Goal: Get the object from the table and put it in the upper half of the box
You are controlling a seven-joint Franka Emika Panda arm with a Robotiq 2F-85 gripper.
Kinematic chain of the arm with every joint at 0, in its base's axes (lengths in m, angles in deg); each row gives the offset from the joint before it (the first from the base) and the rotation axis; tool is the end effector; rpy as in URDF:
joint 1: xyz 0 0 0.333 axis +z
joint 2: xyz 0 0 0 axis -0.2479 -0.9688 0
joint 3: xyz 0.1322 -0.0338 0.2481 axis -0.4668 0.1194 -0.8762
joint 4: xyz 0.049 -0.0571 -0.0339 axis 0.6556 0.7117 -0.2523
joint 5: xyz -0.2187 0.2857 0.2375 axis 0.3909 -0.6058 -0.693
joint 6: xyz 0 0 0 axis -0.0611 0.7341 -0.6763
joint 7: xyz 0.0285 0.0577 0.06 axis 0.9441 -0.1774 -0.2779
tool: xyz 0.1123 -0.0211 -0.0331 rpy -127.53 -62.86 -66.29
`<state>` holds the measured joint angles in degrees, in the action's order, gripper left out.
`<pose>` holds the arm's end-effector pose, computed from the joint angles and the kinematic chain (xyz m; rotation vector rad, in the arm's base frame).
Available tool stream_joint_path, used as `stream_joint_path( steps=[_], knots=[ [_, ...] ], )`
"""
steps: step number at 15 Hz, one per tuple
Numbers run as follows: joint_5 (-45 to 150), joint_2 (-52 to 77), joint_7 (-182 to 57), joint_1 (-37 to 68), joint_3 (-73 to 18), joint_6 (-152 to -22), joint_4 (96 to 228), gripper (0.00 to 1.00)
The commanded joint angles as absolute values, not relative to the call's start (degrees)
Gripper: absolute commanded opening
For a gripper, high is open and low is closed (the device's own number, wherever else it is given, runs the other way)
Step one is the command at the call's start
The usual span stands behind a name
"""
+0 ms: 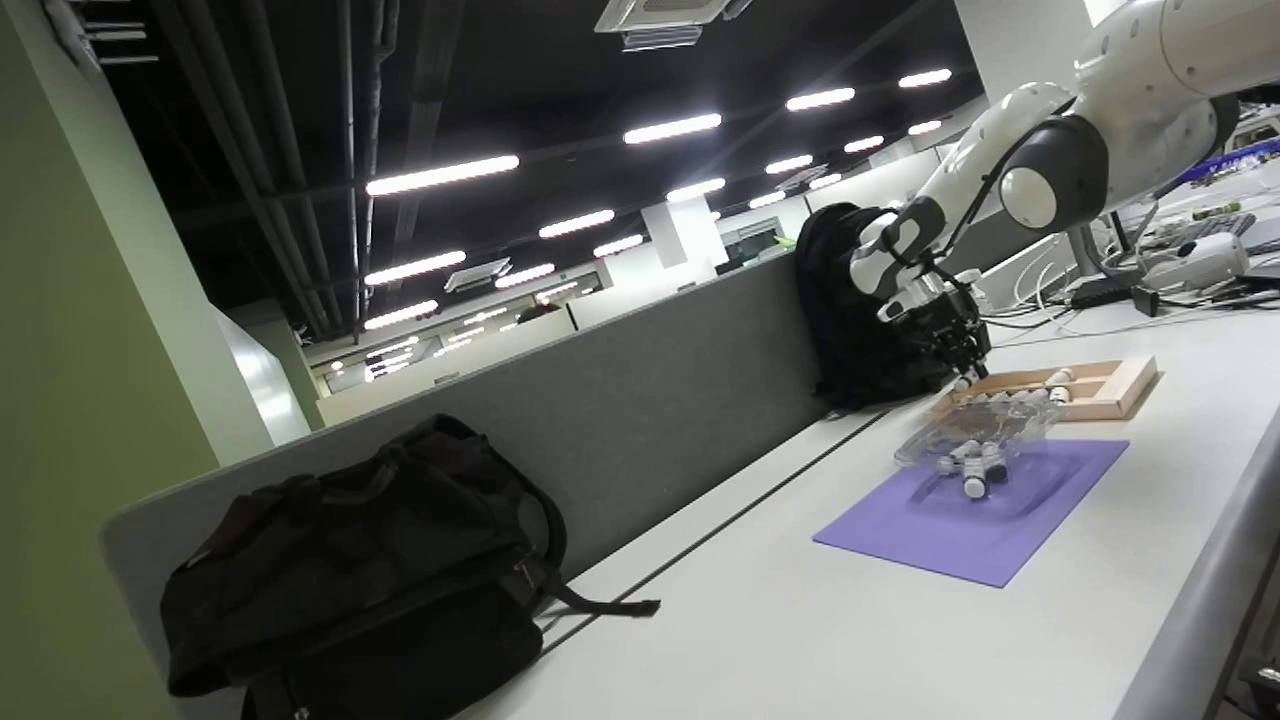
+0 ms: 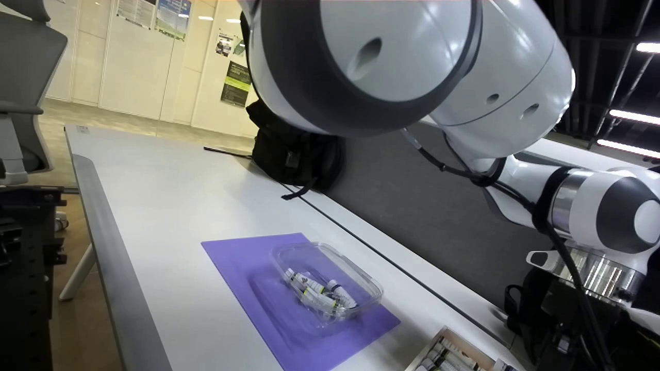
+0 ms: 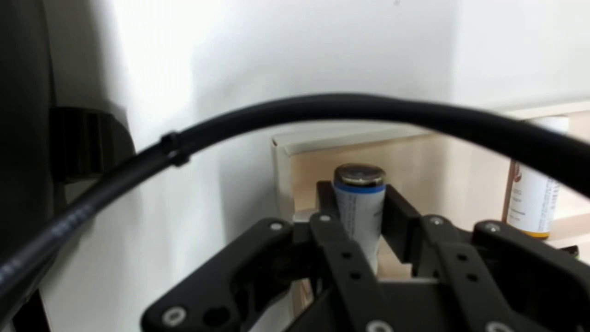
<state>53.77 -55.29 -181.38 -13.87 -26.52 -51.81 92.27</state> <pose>0.6807 -0.4049 0.1083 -2.2282 -2.0966 0.3006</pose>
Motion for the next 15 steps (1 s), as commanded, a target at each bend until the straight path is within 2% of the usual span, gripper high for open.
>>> stream_joint_path(
  steps=[1,7,9,12,13,14,15],
  knots=[
    [54.26,-55.3,-180.27,-13.76,-26.11,-51.65,92.61,0.54],
    [54.09,-55.31,-180.24,-13.89,-26.24,-51.59,92.65,0.95],
    [53.53,-55.31,-180.95,-14.15,-26.86,-51.7,92.71,1.0],
    [52.68,-55.31,-182.54,-14.27,-27.86,-51.4,92.61,1.0],
    [52.45,-55.31,-182.93,-14.25,-28.14,-51.31,92.57,0.75],
    [52.35,-55.31,-183.19,-14.2,-28.35,-51.14,92.62,0.75],
    [52.21,-55.31,-183.33,-14.14,-28.51,-50.94,92.71,0.67]
  ],
)
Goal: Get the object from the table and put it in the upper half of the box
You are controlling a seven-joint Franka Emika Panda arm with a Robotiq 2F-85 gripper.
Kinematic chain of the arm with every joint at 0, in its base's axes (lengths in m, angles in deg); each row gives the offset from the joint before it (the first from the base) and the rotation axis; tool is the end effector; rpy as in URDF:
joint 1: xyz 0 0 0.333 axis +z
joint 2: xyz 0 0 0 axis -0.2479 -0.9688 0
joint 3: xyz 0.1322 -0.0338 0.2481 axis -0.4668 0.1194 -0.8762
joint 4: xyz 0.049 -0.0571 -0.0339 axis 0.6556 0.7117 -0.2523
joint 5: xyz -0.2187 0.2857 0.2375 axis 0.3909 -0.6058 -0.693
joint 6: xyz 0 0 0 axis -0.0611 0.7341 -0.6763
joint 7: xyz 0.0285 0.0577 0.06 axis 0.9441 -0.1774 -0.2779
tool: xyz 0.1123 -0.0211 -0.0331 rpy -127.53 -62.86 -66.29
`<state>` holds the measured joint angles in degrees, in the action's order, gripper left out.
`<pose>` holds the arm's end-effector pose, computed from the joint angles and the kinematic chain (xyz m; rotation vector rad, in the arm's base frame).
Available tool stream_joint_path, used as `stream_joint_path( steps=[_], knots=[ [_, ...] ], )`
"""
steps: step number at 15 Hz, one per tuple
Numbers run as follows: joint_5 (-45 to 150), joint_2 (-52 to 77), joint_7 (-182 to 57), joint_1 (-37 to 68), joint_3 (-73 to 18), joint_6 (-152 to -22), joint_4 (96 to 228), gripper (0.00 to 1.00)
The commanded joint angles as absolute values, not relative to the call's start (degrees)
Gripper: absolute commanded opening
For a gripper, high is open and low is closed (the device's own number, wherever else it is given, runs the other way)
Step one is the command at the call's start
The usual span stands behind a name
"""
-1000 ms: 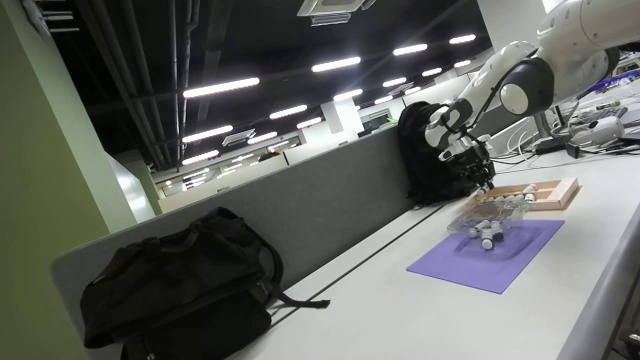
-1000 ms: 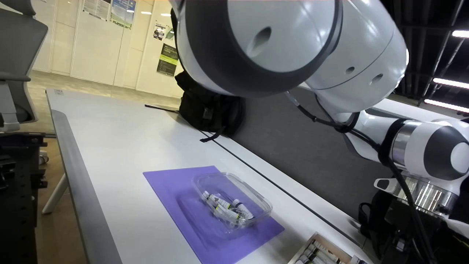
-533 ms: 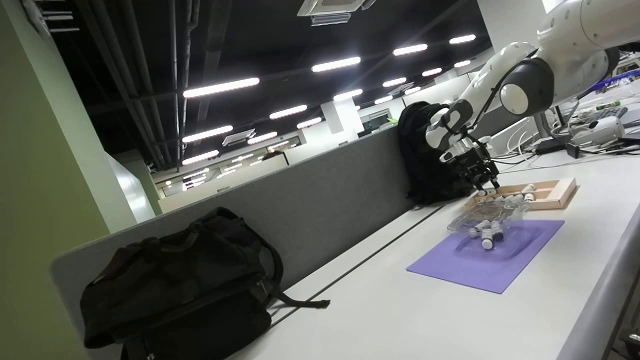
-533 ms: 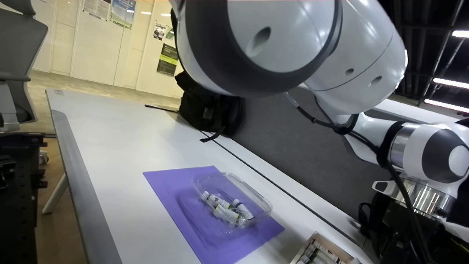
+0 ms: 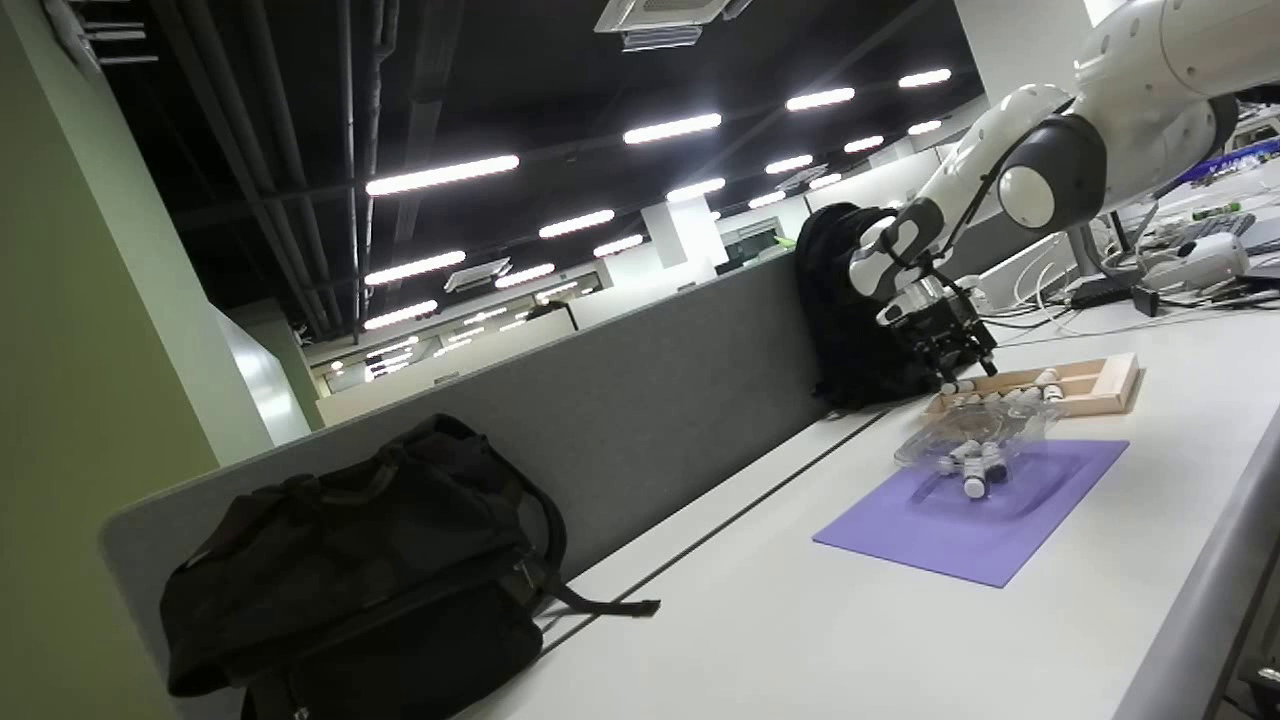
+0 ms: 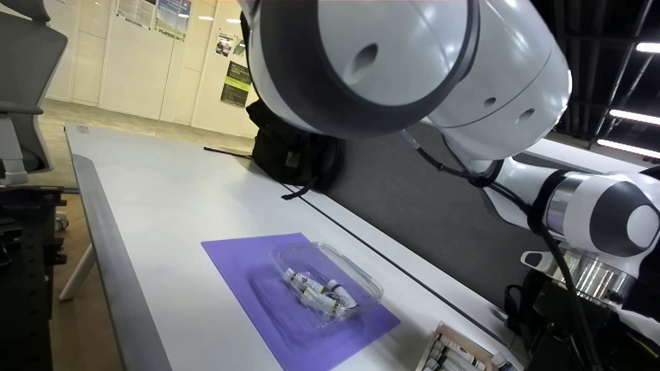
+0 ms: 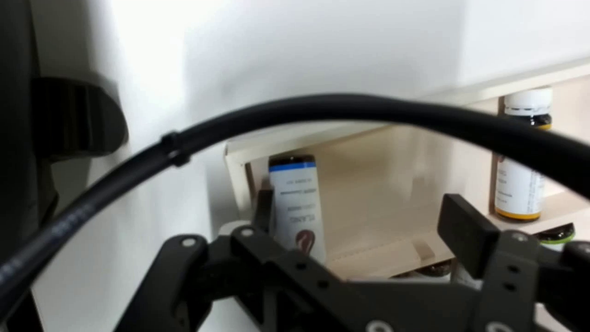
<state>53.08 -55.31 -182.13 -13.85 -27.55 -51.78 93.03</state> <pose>0.6816 -0.3980 0.1007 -2.1994 -2.0978 0.2616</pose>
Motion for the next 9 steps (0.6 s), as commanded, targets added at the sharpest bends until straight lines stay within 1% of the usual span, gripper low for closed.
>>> stream_joint_path(
  steps=[1,2,6,9],
  knots=[
    [52.05,-55.31,-183.41,-14.11,-28.63,-50.74,92.77,0.6],
    [51.93,-55.31,-183.31,-14.09,-28.74,-50.53,92.86,0.51],
    [52.14,-55.31,-182.56,-14.06,-28.48,-51.82,93.25,0.23],
    [52.42,-55.31,-181.7,-14.15,-28.1,-55.32,94.03,0.03]
  ],
)
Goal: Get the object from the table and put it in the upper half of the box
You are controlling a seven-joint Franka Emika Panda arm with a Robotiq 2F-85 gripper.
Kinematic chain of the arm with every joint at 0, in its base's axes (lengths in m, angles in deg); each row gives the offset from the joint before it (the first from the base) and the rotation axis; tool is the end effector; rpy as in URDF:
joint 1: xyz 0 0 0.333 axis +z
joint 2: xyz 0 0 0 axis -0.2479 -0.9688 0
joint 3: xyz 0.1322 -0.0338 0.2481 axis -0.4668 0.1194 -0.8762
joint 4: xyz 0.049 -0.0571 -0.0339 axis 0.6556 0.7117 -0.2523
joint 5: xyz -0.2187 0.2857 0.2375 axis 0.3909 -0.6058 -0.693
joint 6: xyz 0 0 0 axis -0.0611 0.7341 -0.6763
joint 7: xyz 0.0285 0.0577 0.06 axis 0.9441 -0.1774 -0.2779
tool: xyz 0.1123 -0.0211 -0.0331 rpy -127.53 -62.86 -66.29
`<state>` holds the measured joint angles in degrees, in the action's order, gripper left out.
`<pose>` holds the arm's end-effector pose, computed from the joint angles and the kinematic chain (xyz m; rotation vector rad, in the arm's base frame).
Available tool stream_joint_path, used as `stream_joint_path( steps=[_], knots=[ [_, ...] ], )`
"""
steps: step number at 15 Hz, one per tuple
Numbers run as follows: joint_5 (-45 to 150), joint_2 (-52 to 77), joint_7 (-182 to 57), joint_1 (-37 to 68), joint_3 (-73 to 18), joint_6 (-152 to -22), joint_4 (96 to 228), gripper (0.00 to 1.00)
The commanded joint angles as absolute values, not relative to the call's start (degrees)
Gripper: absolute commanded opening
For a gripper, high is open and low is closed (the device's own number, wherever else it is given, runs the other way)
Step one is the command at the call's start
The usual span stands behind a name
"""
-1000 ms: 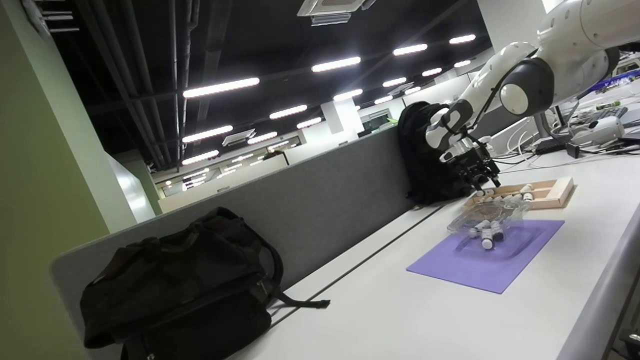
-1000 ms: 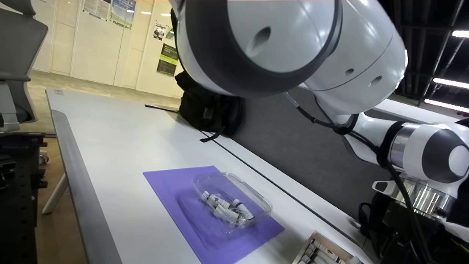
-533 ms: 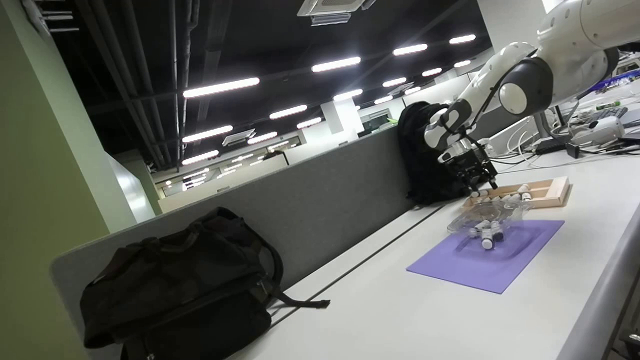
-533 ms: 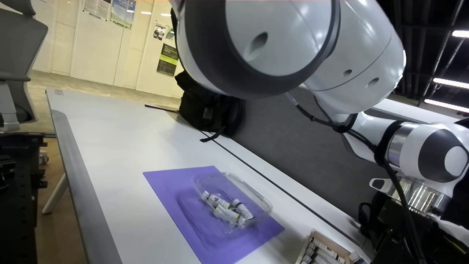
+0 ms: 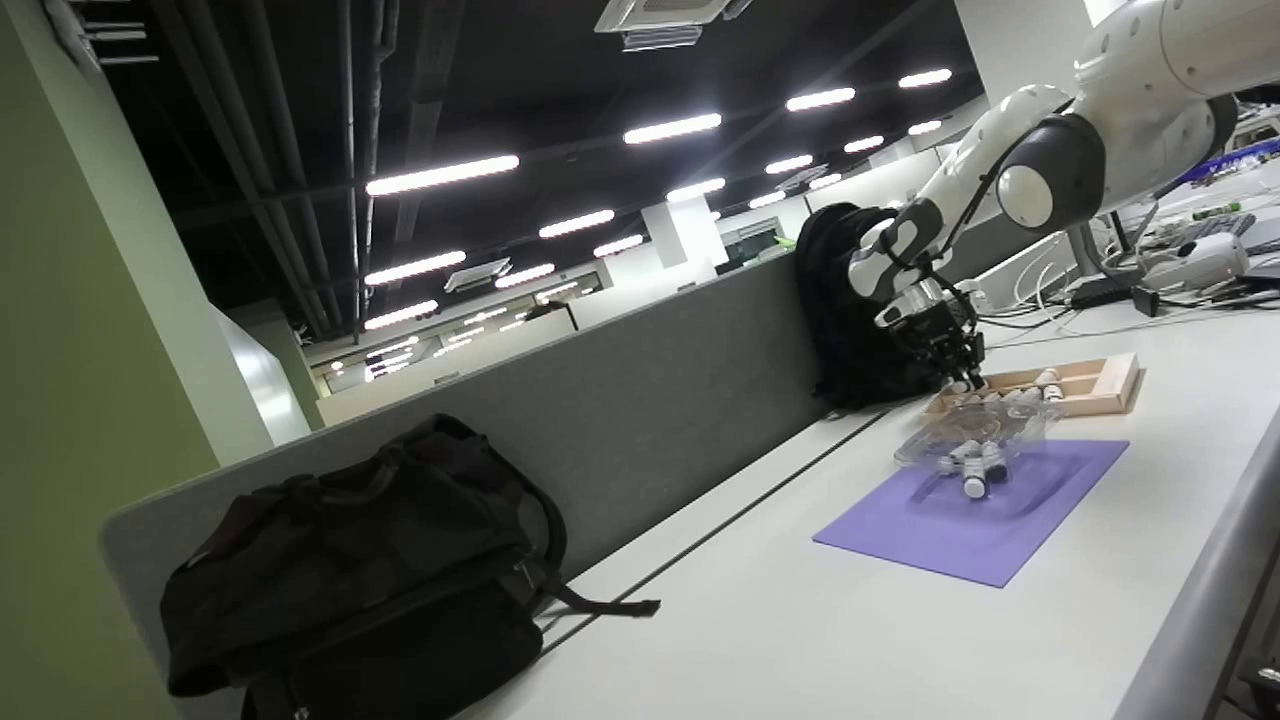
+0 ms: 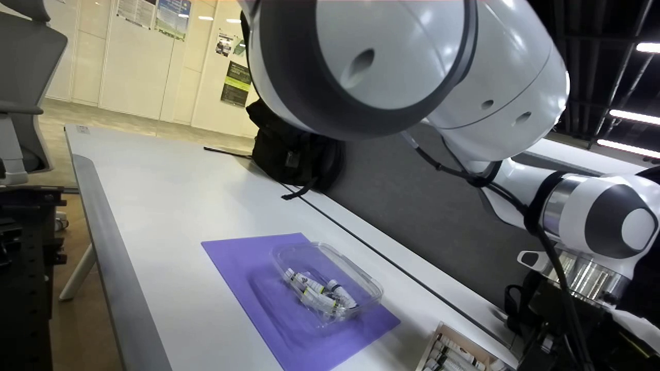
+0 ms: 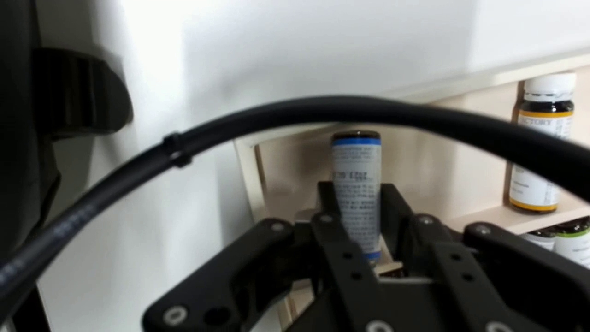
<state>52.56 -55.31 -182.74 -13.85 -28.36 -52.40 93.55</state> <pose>0.6839 -0.3933 0.0964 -2.1849 -2.1081 0.2263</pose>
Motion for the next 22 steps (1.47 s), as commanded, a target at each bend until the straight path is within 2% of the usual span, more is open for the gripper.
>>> stream_joint_path(
  steps=[1,6,7,9,15,18,19,21,22],
  knots=[
    [52.62,-55.32,-181.61,-14.1,-27.9,-56.44,94.36,0.06],
    [53.5,-55.31,-181.53,-13.76,-26.97,-61.3,95.95,0.07],
    [53.6,-55.31,-181.65,-13.67,-26.86,-61.59,96.07,0.52],
    [53.37,-55.32,-182.34,-13.67,-27.05,-60.9,95.64,0.57],
    [52.69,-55.22,-185.41,-13.75,-27.83,-57.82,92.46,0.98],
    [52.14,-55.51,-186.86,-13.91,-28.31,-56.05,89.69,1.0],
    [52.12,-56.05,-187.55,-13.86,-28.38,-54.64,88.03,0.75],
    [51.99,-55.98,-188.66,-13.77,-28.73,-52.91,86.74,0.73],
    [51.91,-53.42,-189.06,-13.58,-28.85,-54.39,90.95,0.65]
  ],
)
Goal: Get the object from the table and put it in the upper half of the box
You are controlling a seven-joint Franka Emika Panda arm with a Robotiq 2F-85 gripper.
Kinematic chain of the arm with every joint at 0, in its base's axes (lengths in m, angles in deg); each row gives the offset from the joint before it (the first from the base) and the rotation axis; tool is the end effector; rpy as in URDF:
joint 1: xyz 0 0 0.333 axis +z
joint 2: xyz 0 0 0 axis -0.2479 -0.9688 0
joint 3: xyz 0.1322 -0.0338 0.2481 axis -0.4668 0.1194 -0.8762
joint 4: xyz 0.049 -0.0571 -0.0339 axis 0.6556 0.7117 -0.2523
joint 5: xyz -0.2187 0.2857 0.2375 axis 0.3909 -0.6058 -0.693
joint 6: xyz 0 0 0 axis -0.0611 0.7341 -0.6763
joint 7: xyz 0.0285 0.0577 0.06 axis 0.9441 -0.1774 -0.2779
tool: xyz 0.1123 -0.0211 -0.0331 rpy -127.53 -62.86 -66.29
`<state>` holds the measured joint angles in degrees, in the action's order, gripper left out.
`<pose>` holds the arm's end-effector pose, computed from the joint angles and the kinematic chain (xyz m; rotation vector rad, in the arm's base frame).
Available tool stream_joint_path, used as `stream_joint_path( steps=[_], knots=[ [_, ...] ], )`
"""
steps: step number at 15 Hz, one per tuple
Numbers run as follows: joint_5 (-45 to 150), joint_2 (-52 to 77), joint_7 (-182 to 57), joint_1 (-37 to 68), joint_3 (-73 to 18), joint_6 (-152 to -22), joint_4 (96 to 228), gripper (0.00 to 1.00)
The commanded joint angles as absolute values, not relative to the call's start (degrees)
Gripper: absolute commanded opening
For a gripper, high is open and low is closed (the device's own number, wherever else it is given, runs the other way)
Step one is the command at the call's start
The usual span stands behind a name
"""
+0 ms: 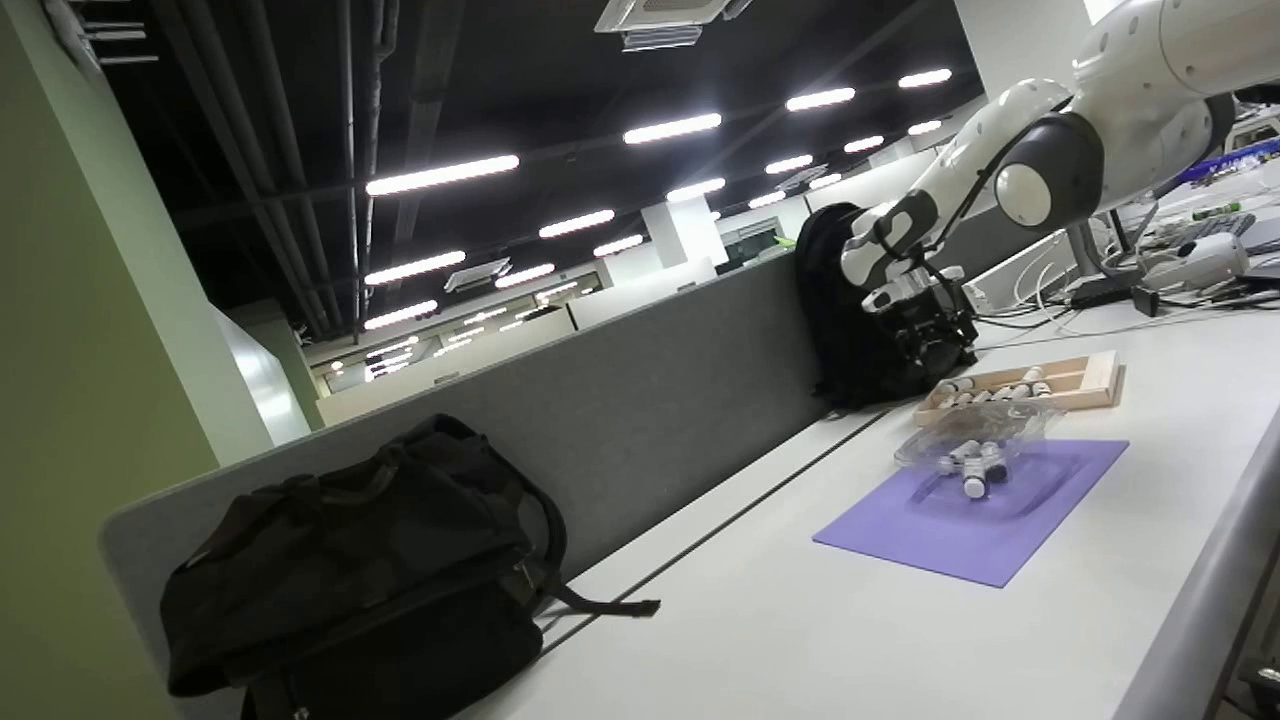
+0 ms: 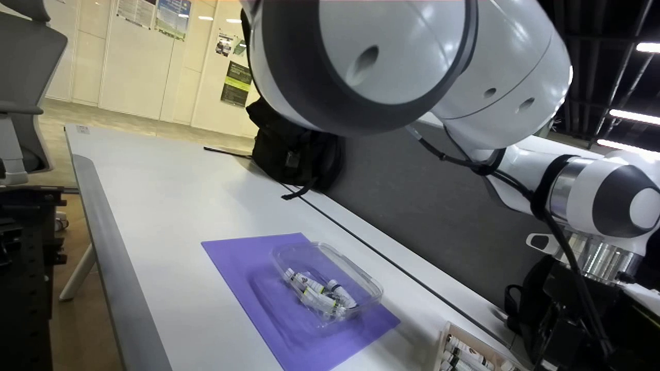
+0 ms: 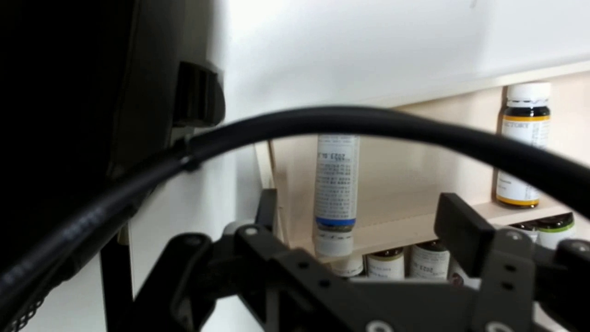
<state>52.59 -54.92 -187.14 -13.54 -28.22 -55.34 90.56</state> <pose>0.7013 -0.3964 0.1323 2.1598 2.2677 -0.1851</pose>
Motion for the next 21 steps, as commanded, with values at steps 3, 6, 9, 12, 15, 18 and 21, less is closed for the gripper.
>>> stream_joint_path(
  steps=[3,6,9,12,15,18,21],
  knots=[
    [51.4,-53.13,-190.69,-13.2,-29.62,-53.97,91.4,0.43],
    [49.95,-53.29,-193.22,-13.0,-31.2,-52.39,91.93,0.21],
    [48.68,-54.33,-195.32,-12.67,-32.37,-49.94,90.3,0.02],
    [48.35,-54.53,-195.84,-12.48,-32.39,-48.24,90.1,0.0],
    [48.19,-54.71,-195.89,-12.85,-32.32,-47.3,89.99,0.0],
    [48.28,-54.94,-195.28,-13.25,-32.05,-46.93,89.85,0.0],
    [48.09,-55.18,-194.78,-13.89,-32.08,-47.55,89.61,0.0]
  ],
)
